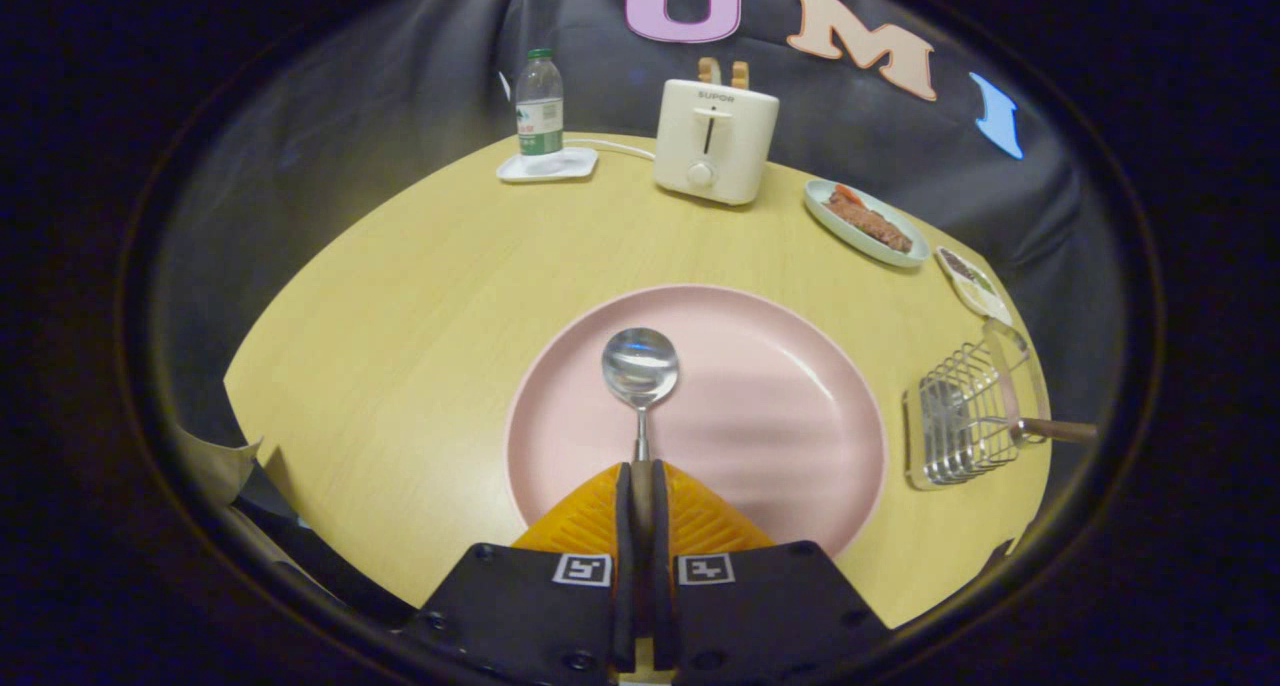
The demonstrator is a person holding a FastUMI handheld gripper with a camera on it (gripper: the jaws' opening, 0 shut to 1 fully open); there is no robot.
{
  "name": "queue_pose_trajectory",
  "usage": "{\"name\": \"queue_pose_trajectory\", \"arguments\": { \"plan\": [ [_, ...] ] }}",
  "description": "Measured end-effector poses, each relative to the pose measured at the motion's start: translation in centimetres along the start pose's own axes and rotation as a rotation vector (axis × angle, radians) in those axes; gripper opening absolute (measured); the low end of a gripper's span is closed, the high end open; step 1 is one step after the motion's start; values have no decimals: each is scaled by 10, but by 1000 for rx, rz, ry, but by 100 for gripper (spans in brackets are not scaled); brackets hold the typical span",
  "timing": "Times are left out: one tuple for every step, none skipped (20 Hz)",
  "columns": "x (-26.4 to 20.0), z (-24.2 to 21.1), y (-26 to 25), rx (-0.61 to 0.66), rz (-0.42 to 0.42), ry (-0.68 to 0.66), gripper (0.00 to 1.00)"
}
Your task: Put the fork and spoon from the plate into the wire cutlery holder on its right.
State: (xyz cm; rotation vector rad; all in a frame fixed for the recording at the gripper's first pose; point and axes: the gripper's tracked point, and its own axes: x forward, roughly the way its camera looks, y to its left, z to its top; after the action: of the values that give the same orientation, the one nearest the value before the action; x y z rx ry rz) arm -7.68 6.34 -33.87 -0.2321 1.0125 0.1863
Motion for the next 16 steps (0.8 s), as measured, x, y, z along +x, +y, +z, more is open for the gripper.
{"name": "queue_pose_trajectory", "arguments": {
  "plan": [
    [0, -2, 2, -2, 17, 13, 10],
    [-3, -3, 0, -19, 30, 29, 10],
    [-8, -1, -4, -40, 33, 35, 10],
    [-12, 2, -8, -60, 37, 37, 10],
    [-16, 4, -14, -74, 43, 44, 10],
    [-20, 7, -21, -84, 44, 46, 10],
    [-26, 11, -28, -91, 48, 48, 10],
    [-31, 15, -36, -93, 52, 47, 10],
    [-35, 21, -43, -90, 57, 44, 10],
    [-40, 25, -53, -84, 57, 44, 10],
    [-44, 28, -61, -79, 57, 45, 10],
    [-47, 31, -70, -73, 57, 47, 10],
    [-52, 35, -77, -69, 58, 50, 10],
    [-55, 37, -86, -72, 58, 54, 10],
    [-60, 39, -95, -77, 54, 60, 10],
    [-65, 41, -105, -83, 49, 67, 10]
  ]
}}
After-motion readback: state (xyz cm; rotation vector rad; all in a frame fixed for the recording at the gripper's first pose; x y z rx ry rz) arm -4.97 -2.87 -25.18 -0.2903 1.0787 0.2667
